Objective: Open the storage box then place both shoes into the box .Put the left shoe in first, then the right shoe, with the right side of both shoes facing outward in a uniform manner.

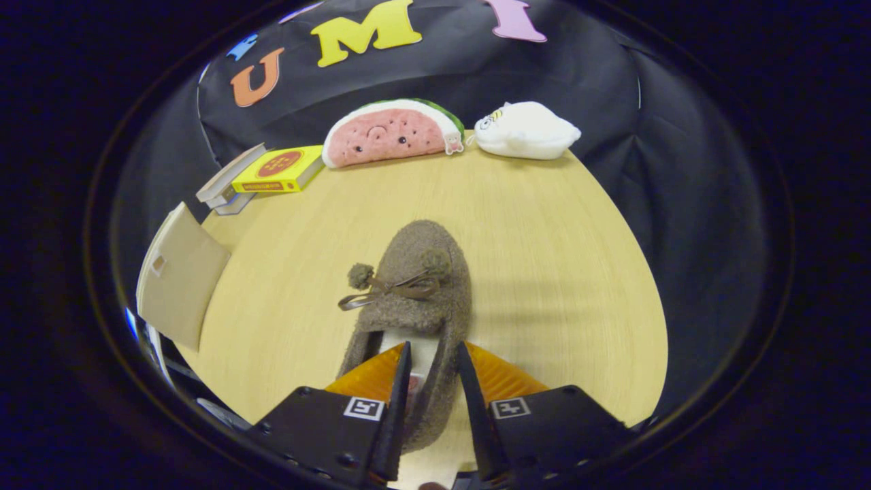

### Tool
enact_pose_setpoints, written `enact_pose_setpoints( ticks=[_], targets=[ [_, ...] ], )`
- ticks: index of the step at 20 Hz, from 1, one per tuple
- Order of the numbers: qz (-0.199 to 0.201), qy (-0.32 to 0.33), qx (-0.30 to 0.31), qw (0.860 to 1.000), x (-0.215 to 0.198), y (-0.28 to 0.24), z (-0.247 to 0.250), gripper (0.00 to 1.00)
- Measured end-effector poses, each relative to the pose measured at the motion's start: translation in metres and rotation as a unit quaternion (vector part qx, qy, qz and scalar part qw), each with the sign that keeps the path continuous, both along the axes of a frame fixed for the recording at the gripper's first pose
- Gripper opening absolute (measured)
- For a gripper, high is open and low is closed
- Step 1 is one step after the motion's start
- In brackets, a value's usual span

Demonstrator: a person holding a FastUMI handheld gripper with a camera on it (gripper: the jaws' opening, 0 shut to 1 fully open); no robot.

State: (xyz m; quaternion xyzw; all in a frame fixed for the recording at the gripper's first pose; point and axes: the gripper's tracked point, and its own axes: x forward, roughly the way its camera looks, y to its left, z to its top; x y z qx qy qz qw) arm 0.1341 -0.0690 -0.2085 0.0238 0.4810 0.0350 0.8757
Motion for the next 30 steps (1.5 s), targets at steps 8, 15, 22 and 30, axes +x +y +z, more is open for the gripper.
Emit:
enact_pose_setpoints(
  ticks=[8, 15, 22, 30],
  targets=[
    [-0.089, 0.028, 0.128, 0.987, -0.01, 0.02, 0.008, 0.0],
    [-0.097, -0.004, 0.171, 0.981, -0.025, 0.082, 0.075, 0.0],
    [-0.063, -0.057, 0.198, 0.977, -0.032, 0.204, 0.17, 0.0],
    [-0.029, -0.085, 0.215, 0.972, -0.034, 0.369, 0.229, 0.0]
  ],
)
